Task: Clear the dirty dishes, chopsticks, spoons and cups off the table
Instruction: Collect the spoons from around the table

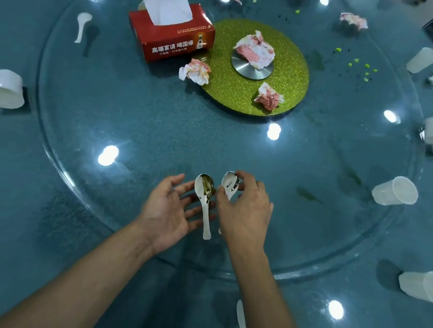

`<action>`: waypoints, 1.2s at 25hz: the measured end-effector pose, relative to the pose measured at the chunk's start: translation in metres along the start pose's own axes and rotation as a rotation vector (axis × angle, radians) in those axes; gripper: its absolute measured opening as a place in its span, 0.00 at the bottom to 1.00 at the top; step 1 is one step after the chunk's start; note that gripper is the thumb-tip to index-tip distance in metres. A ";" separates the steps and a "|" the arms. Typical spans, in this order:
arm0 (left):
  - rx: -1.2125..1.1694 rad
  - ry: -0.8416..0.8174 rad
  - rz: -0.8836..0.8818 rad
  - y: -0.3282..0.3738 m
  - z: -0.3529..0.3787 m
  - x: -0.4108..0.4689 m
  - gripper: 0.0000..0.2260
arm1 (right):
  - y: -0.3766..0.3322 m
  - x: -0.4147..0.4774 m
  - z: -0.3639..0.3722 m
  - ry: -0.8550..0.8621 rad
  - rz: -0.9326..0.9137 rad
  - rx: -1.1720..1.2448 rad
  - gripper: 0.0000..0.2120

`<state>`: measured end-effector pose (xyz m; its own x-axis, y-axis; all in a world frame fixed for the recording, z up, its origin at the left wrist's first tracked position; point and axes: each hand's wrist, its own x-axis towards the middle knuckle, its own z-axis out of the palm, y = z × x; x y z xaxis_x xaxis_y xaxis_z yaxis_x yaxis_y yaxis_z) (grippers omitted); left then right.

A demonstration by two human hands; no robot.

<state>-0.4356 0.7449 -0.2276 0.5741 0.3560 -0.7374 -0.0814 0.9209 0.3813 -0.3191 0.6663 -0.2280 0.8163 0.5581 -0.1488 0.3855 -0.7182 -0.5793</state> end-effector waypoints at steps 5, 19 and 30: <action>0.003 -0.010 -0.013 -0.021 -0.020 -0.042 0.21 | -0.013 -0.069 -0.013 -0.013 -0.059 0.042 0.19; -0.015 -0.049 0.018 -0.055 -0.067 -0.158 0.21 | -0.035 -0.182 -0.018 -0.108 -0.173 -0.026 0.19; -0.142 0.009 0.166 -0.113 -0.125 -0.274 0.22 | -0.030 -0.305 -0.019 -0.174 -0.355 0.127 0.19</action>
<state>-0.6853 0.5635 -0.1384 0.5363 0.5054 -0.6760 -0.2883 0.8624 0.4161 -0.5716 0.5096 -0.1503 0.5530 0.8318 -0.0485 0.5653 -0.4173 -0.7116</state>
